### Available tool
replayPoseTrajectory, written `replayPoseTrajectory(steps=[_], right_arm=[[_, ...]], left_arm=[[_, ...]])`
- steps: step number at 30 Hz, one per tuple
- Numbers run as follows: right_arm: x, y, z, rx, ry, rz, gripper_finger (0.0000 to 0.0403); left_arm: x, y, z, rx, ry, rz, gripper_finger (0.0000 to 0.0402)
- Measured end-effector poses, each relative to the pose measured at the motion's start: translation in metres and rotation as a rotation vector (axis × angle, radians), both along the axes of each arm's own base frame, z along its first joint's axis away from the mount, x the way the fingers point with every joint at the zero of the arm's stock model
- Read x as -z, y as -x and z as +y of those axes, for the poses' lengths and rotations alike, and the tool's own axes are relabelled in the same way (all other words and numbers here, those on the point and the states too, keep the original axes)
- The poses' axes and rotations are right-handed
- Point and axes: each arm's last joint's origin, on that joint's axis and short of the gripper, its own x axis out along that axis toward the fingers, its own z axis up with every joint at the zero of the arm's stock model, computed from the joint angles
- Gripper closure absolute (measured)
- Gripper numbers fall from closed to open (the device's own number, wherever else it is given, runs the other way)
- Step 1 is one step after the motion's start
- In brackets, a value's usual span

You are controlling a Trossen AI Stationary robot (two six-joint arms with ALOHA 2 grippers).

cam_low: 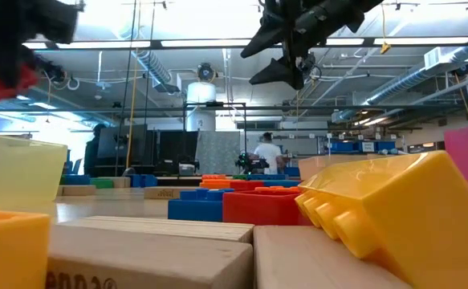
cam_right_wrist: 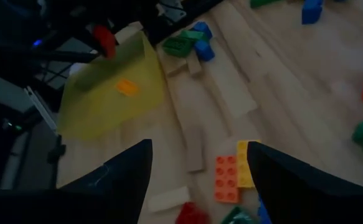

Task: Sort blocks by size
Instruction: Put the large red game piece into the yellow bin

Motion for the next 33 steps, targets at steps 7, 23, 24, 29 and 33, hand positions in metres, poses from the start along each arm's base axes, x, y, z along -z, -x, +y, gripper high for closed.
replayPoseTrajectory(steps=[7,23,24,29,33], right_arm=[[-0.007,-0.007,0.016,0.014,-0.081,-0.076,0.0128],[-0.013,-0.013,0.057,0.128,-0.110,-0.127,0.0128],[-0.013,-0.013,0.058,0.135,-0.109,-0.128,0.0128],[-0.014,-0.014,0.063,0.134,-0.121,-0.142,0.0128],[-0.014,-0.014,0.063,0.139,-0.131,-0.140,0.0128]], left_arm=[[0.012,0.010,-0.014,0.093,-0.012,0.104,0.0303],[0.091,0.023,-0.018,0.177,0.055,0.193,0.0290],[0.095,0.024,-0.018,0.175,0.055,0.194,0.0286],[0.111,0.027,-0.016,0.177,0.073,0.186,0.0269],[0.113,0.028,-0.016,0.177,0.075,0.190,0.0266]])
